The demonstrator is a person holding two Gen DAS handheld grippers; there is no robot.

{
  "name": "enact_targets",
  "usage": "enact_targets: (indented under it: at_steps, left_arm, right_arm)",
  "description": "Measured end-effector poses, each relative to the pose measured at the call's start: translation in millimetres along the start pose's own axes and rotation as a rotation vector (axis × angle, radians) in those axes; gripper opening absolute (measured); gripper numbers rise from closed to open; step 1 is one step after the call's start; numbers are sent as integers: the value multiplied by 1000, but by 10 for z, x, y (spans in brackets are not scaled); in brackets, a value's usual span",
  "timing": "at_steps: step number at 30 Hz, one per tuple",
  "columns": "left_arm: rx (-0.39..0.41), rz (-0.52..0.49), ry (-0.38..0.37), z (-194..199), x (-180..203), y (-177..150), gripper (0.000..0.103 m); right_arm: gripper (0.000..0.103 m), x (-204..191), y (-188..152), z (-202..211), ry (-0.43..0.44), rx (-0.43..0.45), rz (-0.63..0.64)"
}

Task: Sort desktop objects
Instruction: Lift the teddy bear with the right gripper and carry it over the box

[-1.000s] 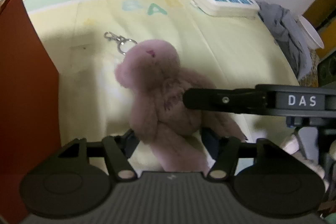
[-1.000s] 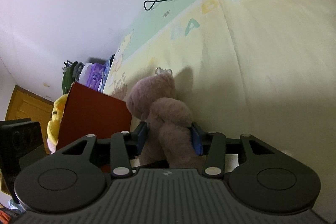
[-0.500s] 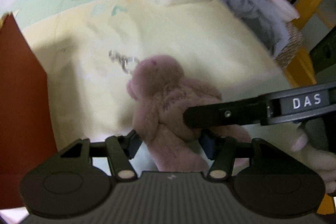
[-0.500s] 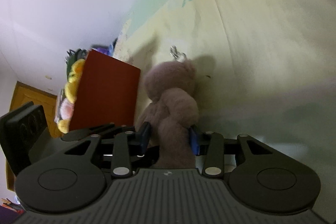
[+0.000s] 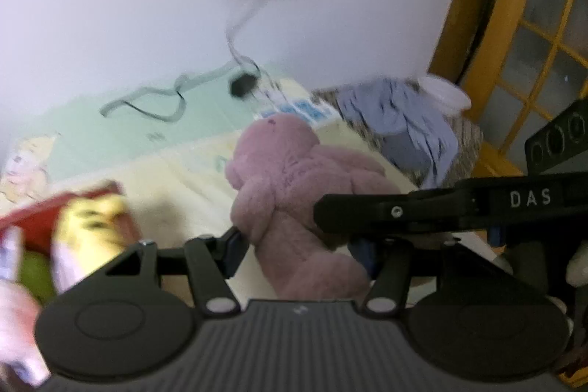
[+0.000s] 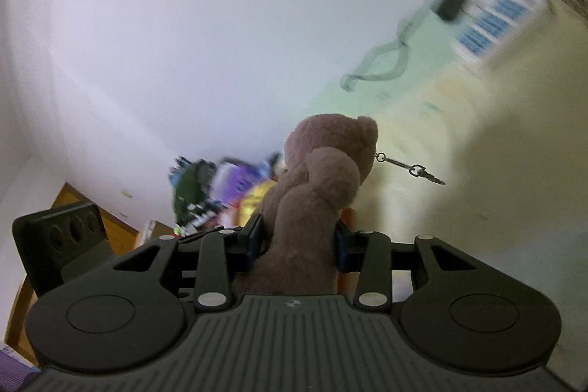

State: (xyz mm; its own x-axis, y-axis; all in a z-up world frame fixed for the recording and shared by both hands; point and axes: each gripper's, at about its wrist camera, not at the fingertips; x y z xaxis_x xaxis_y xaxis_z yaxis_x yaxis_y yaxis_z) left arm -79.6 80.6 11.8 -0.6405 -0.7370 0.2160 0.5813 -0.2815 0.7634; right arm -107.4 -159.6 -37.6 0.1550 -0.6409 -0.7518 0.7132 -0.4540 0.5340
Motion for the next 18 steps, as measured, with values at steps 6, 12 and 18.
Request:
enact_targets:
  at_steps: [6,12,18]
  left_arm:
    - [103,-4,77,655,-401,-54,60]
    - [162,12,182,1191,-879,-169,60]
    - [178,47,296,1642,-1380,-371,60]
  right_arm:
    - [42,-626,-83,-332,90,52,92]
    - [42,-1149,-201,-878,185,45,158]
    - [42,-1623,-361,-1515,272,-7,200]
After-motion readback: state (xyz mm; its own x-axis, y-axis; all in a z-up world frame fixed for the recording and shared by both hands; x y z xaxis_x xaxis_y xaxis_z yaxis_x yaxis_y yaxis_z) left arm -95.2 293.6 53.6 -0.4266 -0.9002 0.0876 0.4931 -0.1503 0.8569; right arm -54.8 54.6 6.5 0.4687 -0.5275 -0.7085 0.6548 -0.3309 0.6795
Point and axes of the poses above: each gripper's, at about its wrist camera, not at the fingertips, and z roughly against the way its jaws point, x to its right, y to its top, and after that the axes turned 6 degrees about -y, right-handed
